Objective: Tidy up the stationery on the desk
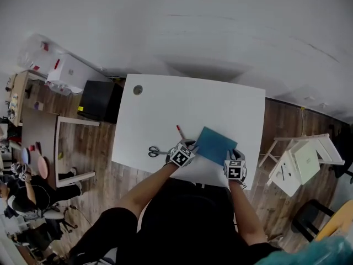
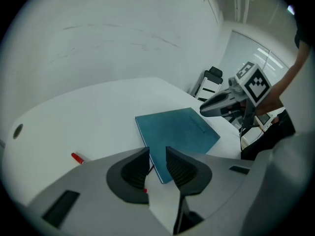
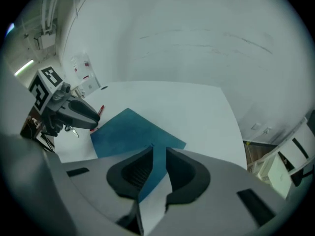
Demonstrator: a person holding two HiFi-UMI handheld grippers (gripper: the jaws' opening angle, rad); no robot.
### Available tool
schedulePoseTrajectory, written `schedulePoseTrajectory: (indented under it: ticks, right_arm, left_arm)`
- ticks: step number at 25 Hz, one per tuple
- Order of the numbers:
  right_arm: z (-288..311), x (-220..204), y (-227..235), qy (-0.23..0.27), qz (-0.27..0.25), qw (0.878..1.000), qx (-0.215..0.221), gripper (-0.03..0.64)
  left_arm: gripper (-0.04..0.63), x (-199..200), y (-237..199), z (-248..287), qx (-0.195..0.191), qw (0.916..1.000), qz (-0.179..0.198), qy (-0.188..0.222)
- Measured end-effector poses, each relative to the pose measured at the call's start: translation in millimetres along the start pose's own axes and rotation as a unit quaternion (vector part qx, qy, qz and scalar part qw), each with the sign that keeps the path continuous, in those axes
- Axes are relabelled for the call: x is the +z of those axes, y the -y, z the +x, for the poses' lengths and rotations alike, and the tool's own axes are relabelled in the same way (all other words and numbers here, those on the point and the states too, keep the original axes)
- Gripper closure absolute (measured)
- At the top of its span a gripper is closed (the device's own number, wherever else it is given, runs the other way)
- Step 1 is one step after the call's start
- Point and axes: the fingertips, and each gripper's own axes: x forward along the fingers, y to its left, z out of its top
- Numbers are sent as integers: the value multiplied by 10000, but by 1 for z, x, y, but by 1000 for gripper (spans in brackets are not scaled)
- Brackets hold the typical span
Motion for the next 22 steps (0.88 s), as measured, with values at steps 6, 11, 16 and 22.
schedulePoseTrajectory:
  ticks: [6, 11, 16, 22]
  right_arm:
    - [-7, -30, -7, -179, 567, 9982, 100, 521]
    - [-6, -54, -14, -338, 1143, 9926, 246, 514]
    - [-1, -60, -15, -550, 1153, 9911, 385, 511]
    - [4, -54, -2, -601, 824, 9941, 379, 509]
  left_arm:
    - [485, 12, -5, 16, -109, 9992, -373, 51]
    - [485, -1, -5, 22, -42, 9980, -545, -312]
    - [483, -5, -1, 24, -31, 9965, -791, -270]
    - [483, -17, 11, 22, 39, 9982, -178, -573]
